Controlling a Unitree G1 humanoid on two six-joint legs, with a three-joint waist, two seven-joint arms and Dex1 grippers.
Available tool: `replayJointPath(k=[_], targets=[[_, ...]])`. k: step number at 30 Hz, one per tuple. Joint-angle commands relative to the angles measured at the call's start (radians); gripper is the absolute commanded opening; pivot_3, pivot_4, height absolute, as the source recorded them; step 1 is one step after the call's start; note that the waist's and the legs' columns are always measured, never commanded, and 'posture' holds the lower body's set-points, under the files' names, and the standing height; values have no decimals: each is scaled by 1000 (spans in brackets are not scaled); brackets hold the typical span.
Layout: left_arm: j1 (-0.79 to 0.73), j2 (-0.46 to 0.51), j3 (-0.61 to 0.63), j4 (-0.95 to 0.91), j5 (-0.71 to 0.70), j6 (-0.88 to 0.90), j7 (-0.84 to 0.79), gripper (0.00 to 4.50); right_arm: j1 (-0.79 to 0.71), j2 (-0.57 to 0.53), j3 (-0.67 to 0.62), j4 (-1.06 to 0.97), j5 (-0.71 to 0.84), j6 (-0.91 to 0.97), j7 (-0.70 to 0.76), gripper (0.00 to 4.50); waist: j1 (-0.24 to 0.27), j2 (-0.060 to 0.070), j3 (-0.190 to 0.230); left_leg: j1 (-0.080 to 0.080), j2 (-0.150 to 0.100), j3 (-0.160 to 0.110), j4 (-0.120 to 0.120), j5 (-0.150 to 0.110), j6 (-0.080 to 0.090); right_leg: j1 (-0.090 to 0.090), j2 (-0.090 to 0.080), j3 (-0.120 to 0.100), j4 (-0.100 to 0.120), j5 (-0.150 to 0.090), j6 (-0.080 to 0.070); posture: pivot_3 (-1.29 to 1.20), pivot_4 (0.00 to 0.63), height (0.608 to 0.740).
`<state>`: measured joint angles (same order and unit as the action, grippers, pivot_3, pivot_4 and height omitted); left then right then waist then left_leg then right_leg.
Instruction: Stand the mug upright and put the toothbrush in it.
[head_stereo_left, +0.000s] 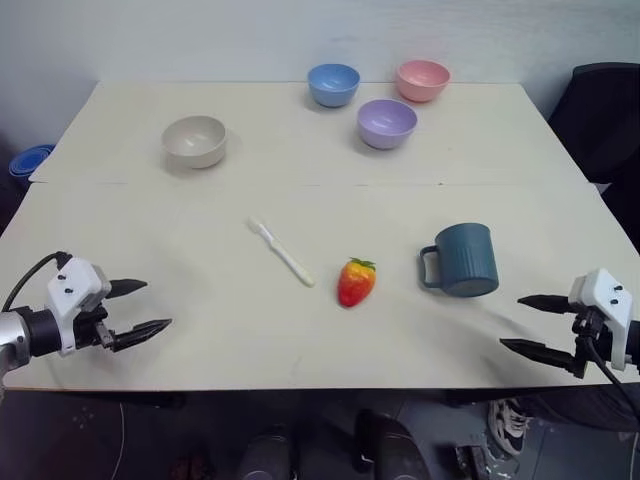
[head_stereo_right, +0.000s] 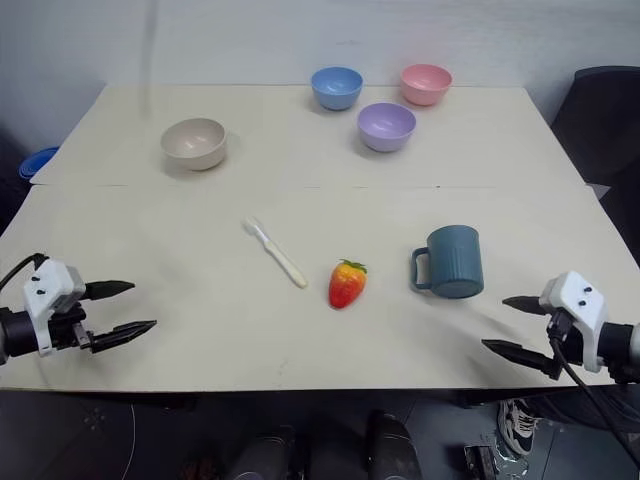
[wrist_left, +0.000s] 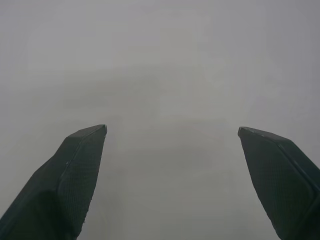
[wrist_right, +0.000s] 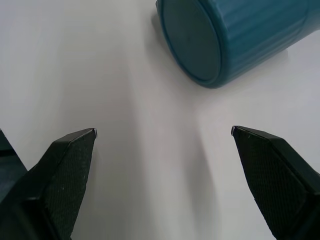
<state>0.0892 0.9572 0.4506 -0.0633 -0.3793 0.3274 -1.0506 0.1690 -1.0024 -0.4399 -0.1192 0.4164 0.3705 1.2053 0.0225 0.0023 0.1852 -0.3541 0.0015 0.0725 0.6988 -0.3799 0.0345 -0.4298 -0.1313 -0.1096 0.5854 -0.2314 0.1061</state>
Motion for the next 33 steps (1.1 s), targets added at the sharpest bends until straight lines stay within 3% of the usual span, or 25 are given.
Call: replayJointPath(k=[1,17,23,29,33], targets=[[-5,23,2,4,11,-22,-12,4474,9,-12,-43,-22,6,-15,1,4500,-1,0,0,0,0,0,0,0,0,0,0,0,0,0,0,0,150,740],[-30,-12,-17,-20,5,15,32,4474,19,-14,-53,-39,28,37,-20,4500,-1,0,0,0,0,0,0,0,0,0,0,0,0,0,0,0,150,740],[-82,-32,-19,-106,-93,112,28,4474,74,37,-115,-219,135,186,-80,4500,2,0,0,0,0,0,0,0,0,0,0,0,0,0,0,0,150,740],[-202,17,-49,-225,-231,260,-10,4474,80,90,-83,-511,342,392,-215,4500,1,0,0,1,1,-1,0,0,-1,1,0,1,1,0,0,0,150,740],[-267,93,-96,-283,-292,305,-109,4474,-66,222,62,-595,553,599,-509,4500,-4,-1,-1,2,1,-1,1,0,-3,1,1,1,1,0,-1,0,150,740]])
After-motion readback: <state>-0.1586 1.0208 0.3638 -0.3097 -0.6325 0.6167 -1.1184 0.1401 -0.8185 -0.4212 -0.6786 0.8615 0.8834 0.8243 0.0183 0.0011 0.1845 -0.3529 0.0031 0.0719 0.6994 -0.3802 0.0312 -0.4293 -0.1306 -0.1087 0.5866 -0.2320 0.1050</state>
